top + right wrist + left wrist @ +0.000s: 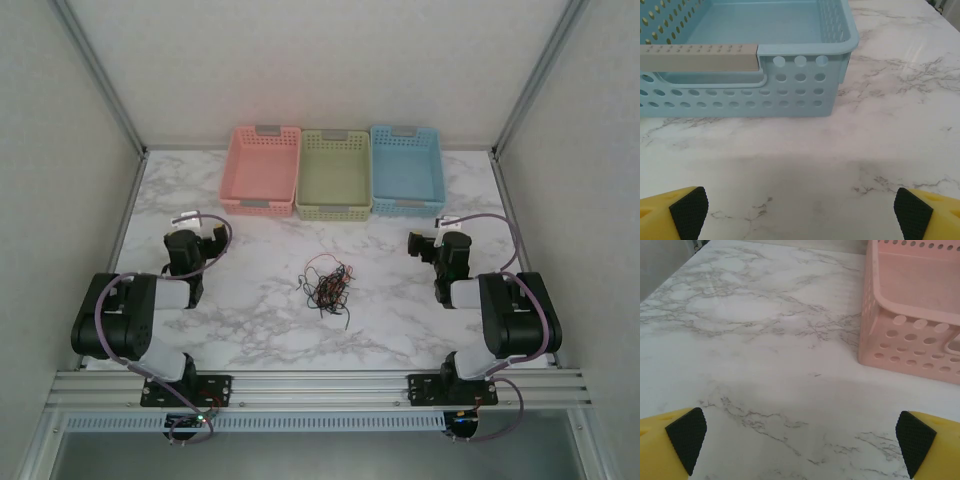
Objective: Untangle the cables
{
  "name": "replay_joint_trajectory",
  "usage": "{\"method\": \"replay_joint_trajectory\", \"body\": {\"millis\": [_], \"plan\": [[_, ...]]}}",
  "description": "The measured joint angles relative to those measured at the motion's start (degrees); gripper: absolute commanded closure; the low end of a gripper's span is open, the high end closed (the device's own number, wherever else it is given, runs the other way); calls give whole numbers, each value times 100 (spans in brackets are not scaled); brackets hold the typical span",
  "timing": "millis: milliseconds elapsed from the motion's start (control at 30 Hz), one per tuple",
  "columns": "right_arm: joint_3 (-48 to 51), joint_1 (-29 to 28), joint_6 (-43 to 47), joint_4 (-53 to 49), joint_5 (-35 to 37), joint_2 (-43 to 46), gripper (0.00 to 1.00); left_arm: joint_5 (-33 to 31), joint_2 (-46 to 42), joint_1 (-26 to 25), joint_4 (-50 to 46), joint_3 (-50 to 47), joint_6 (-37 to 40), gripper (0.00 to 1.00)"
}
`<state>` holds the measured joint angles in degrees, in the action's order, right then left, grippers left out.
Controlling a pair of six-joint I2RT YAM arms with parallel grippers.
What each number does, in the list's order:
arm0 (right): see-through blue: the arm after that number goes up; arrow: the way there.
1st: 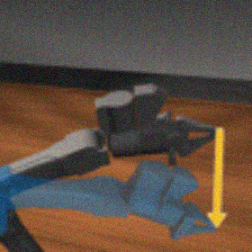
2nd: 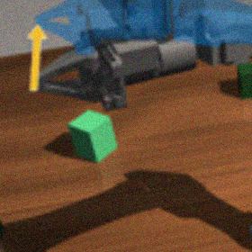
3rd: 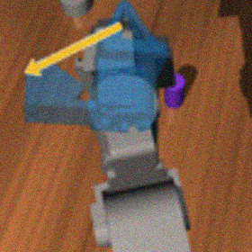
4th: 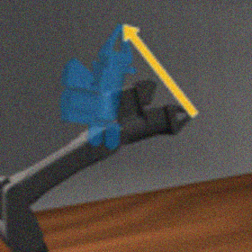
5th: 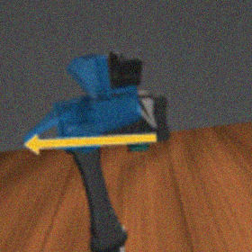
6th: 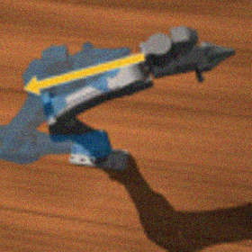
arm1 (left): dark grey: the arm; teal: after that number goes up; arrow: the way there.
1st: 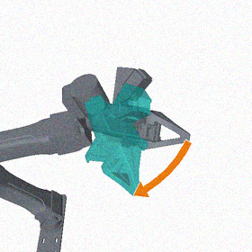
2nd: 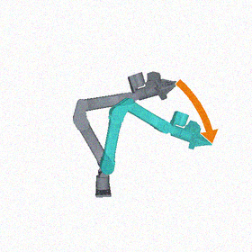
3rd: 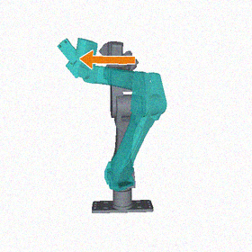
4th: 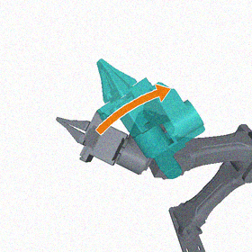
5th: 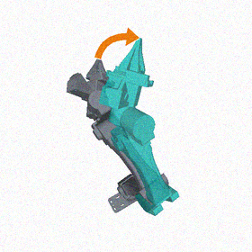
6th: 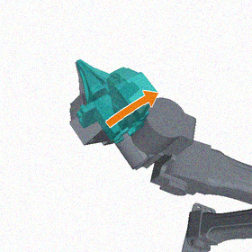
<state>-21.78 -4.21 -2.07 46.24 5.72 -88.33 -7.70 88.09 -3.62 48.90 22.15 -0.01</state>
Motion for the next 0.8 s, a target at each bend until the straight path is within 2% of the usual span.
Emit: {"method": "replay_joint_trajectory", "body": {"millis": [800], "plan": [[0, 0, 0, -2, -107, 0, 1, 0, 0, 0, 0, 0, -2, 0]]}}
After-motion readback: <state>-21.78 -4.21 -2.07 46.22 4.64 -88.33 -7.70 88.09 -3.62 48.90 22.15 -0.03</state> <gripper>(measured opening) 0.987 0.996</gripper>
